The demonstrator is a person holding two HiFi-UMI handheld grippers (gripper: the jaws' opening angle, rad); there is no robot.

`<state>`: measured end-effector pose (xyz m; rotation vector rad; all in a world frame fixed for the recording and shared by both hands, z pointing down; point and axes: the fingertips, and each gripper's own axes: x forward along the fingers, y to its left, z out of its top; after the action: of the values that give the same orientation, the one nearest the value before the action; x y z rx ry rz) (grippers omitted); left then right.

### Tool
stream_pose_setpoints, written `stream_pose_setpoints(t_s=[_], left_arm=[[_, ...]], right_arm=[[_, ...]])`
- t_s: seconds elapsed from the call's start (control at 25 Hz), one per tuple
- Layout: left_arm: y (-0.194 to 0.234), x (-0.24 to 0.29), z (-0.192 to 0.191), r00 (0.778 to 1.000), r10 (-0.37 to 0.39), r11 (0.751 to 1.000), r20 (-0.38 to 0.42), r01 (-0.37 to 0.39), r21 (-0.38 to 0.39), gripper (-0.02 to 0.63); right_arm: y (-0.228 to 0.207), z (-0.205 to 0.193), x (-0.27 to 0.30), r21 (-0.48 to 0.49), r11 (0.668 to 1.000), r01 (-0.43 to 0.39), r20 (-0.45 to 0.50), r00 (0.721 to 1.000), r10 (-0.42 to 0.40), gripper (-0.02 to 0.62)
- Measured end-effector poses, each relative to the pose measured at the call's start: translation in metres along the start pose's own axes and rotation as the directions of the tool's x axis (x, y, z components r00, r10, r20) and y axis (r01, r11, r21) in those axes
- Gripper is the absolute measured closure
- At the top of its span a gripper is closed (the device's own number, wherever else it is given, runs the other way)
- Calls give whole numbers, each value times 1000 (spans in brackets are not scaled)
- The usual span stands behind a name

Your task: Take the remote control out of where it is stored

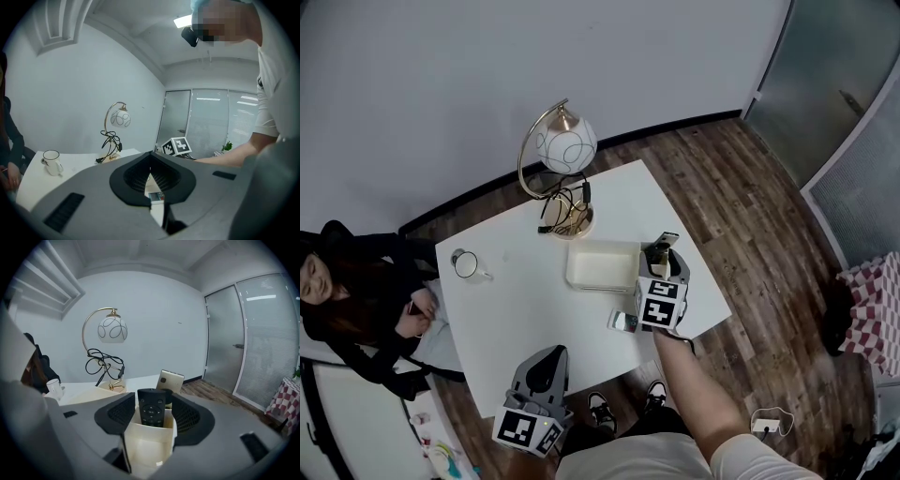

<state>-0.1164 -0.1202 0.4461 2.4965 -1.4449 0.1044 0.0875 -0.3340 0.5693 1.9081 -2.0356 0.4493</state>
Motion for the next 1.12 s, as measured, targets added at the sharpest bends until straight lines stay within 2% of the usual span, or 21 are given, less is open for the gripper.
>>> stream_pose_setpoints(t_s=[0.32, 0.52, 0.72, 0.96, 1.12], left_arm=[[13, 8, -3, 1000, -2, 1000, -19, 2, -1, 598], [15, 9, -6, 1000, -4, 1000, -29, 4, -6, 598], [13, 10, -9, 999, -7, 1000, -32, 7, -9, 598], [11, 10, -7, 1000, -5, 1000, -25, 5, -9, 598], [7, 12, -6, 1000, -8, 1000, -11, 8, -12, 598]], right_arm=[[3, -10, 9, 20, 998, 59, 13, 998, -59, 367], [1, -11, 10, 23, 997, 74, 20, 997, -74, 407], [-2, -6, 5, 14, 998, 58, 53, 997, -59, 411], [-2, 27, -20, -27, 1000, 15, 138, 990, -11, 411], [-7, 51, -40, -19, 999, -27, 186, 982, 30, 411]])
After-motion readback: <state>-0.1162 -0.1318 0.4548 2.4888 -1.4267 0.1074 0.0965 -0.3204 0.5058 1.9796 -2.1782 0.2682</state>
